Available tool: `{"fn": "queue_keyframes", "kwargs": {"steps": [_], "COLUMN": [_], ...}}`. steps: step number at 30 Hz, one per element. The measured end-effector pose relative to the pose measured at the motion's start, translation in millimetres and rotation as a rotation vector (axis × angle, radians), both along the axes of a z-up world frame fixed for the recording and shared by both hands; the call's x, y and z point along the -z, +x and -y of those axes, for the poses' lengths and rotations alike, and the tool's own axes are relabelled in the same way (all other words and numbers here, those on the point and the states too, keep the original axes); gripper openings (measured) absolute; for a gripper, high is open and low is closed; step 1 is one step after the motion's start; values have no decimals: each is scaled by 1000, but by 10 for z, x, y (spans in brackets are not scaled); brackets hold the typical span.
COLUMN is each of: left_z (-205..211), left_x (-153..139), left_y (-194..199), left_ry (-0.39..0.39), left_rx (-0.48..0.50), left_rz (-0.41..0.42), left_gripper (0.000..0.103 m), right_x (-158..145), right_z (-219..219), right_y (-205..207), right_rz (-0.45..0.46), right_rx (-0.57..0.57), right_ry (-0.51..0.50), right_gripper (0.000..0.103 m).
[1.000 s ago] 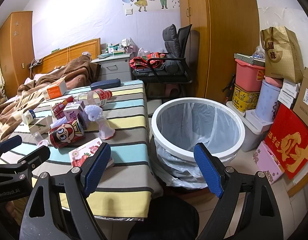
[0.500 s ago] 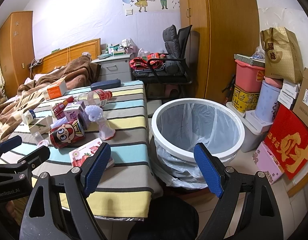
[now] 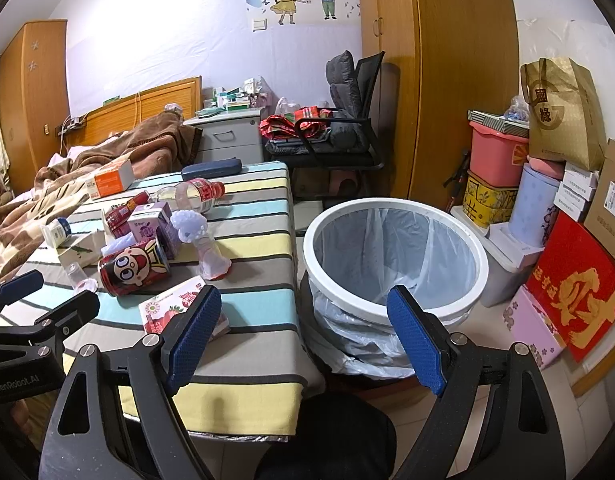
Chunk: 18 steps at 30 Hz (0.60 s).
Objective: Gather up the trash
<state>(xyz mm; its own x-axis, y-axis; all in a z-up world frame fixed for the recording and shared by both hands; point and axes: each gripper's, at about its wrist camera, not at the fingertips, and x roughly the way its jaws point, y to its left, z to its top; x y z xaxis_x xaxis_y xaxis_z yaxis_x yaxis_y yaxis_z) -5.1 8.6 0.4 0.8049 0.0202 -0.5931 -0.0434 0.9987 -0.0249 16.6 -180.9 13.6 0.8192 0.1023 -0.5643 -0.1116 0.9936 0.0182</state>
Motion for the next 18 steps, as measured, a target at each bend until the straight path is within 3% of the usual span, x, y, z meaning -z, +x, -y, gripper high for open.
{"fn": "queue_keyframes", "kwargs": {"steps": [18], "left_z": [-4], "left_x": [-2], "left_y": [-3], "left_ry": [-1], "left_rx": [3], "left_rz": [0], "left_gripper": [103], "right_x": [-2], "right_z": [-21], "right_y": [-5], "right_rz": [3], "right_rx": [0], "right_ry": [-6], "right_gripper": [87]}}
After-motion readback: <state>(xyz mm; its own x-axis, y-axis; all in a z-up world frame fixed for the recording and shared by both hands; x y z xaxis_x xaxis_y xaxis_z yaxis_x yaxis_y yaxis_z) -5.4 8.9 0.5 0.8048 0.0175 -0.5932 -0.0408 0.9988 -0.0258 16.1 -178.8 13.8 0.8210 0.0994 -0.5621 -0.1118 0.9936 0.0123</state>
